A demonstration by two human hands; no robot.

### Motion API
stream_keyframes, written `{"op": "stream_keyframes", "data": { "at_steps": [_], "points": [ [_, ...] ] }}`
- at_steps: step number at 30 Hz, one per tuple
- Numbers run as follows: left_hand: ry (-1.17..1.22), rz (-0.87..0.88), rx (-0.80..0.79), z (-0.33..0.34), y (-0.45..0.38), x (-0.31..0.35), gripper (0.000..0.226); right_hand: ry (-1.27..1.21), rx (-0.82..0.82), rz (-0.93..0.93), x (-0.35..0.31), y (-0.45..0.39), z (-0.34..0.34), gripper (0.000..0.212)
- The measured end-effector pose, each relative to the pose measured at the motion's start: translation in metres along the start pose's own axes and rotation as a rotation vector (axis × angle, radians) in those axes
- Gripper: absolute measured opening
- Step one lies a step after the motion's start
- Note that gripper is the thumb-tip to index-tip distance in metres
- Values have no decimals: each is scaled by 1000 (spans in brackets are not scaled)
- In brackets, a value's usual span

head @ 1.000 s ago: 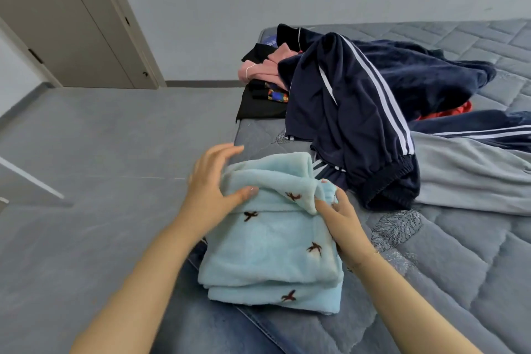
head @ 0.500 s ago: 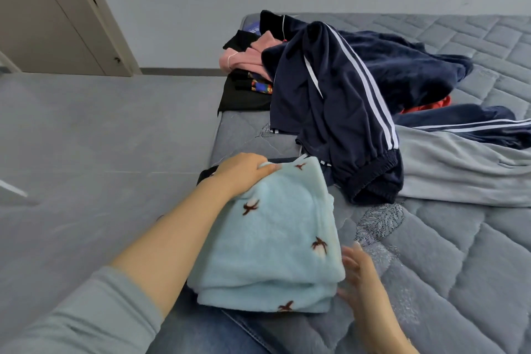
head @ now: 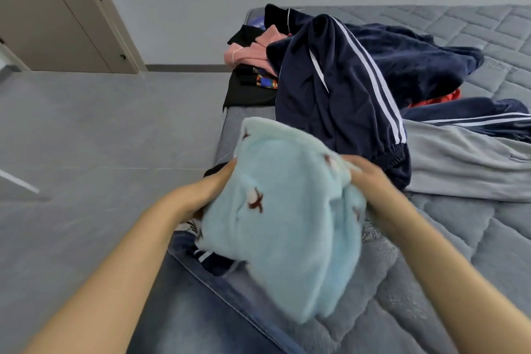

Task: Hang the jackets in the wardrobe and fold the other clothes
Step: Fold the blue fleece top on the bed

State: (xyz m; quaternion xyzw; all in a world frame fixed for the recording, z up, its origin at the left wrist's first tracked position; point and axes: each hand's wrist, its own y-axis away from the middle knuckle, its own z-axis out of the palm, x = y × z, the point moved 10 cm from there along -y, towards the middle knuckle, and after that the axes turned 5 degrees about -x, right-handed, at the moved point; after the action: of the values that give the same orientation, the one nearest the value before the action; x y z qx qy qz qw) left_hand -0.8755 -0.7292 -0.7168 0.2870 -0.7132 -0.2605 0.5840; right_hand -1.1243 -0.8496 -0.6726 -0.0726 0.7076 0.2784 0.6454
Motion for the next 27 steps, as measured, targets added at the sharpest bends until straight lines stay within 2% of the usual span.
{"op": "stream_keyframes", "data": {
  "at_steps": [2,3,6,8,11,14,17,20,22,24,26,27],
  "points": [
    [166,-68,97,7,5,-17,70,-36,-71,-12,-19,-30,-4,6],
    [234,-100,143,15,5,-24,69,-4,-72,-15,-20,-42,-7,7],
    [275,-100,252,39,4,-36,62,100,-24,73,9,-44,-24,34],
    [204,-6,273,51,-2,-37,57,11,54,110,37,-16,-43,36],
    [-22,147,399,53,2,-27,47,46,195,-114,61,57,-70,29],
    [49,204,463,51,10,-24,58,154,298,-273,87,116,-67,27],
    [142,219,464,53,24,-27,68,322,347,-281,107,121,-52,35],
    [214,282,492,62,54,-37,59,309,437,-268,105,106,-53,23],
    [71,287,480,69,73,-47,68,265,493,-298,98,99,-58,17],
    [-104,251,369,83,82,-57,78,194,537,-328,91,97,-61,21],
    [-231,225,254,105,83,-63,65,74,544,-334,87,96,-61,25],
    [-268,253,248,114,82,-61,54,12,543,-337,86,96,-59,27]
  ]
}}
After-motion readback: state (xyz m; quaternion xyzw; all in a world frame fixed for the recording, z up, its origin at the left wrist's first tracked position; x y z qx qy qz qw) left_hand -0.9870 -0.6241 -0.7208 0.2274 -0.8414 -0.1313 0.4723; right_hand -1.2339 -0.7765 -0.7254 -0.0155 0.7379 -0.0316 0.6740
